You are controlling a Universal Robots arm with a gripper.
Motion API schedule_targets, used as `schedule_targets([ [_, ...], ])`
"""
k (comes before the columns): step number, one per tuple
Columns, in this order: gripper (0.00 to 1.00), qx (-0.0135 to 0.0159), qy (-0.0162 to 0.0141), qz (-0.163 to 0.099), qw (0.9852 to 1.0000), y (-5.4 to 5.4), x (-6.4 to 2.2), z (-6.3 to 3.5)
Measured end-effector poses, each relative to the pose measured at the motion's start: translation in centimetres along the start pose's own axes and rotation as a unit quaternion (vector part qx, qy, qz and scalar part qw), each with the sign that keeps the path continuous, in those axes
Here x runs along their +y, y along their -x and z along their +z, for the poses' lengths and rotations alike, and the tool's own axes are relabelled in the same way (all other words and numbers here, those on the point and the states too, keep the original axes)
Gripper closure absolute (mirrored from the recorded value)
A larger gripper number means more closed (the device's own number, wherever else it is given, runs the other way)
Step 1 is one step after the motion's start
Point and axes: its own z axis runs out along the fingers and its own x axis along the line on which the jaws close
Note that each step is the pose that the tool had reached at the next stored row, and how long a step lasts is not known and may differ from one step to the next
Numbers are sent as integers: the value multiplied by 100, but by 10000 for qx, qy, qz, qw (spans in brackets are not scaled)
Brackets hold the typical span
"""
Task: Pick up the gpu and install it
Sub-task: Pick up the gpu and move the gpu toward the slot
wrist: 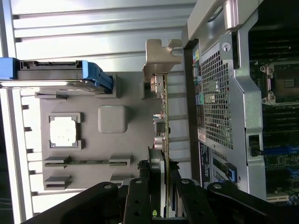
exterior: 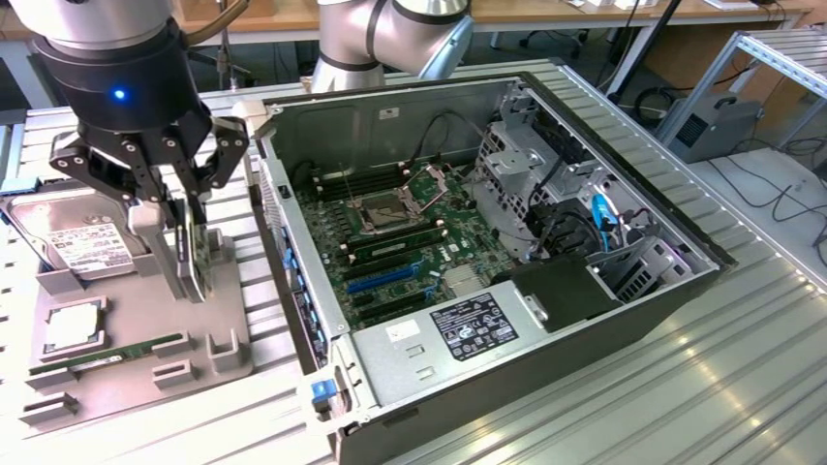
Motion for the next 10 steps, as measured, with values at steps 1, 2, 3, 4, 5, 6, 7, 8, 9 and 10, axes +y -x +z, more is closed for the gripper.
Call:
schedule_targets([
  [1, 73, 0, 0, 0, 10000, 0, 0, -4],
  [2, 73, 0, 0, 0, 10000, 0, 0, -7],
  [3, 73, 0, 0, 0, 10000, 0, 0, -10],
  [4, 73, 0, 0, 0, 10000, 0, 0, -12],
  [5, 73, 0, 0, 0, 10000, 0, 1, -14],
  [6, 73, 0, 0, 0, 10000, 0, 1, -17],
  [7, 73, 0, 0, 0, 10000, 1, 1, -20],
  [8, 73, 0, 0, 0, 10000, 0, 1, -22],
  [9, 73, 0, 0, 0, 10000, 1, 1, -24],
  [10, 73, 0, 0, 0, 10000, 1, 1, -27],
])
